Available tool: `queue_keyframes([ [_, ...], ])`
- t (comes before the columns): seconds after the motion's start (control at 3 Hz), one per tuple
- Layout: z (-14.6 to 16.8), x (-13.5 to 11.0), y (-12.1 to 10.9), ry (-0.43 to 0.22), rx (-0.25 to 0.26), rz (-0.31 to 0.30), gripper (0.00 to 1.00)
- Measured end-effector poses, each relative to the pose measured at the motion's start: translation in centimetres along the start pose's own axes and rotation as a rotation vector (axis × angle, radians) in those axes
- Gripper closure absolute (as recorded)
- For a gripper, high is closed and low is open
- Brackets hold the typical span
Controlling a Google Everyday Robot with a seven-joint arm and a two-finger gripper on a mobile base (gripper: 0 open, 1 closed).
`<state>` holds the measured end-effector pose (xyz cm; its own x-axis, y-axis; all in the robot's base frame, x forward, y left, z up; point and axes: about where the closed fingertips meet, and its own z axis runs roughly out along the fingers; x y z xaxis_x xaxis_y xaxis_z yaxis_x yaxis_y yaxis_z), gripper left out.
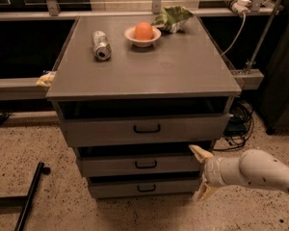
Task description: Open middle drawer
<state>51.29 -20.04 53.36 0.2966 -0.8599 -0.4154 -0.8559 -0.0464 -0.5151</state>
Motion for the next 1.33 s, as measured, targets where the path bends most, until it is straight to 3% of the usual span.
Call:
queue_keyframes([
  [0.67,3.7,2.3,-1.8,0.018,-0.070,0.048,0.00],
  [1.33,6.2,3.5,-2.7,0.003,-0.083,0.050,0.00],
])
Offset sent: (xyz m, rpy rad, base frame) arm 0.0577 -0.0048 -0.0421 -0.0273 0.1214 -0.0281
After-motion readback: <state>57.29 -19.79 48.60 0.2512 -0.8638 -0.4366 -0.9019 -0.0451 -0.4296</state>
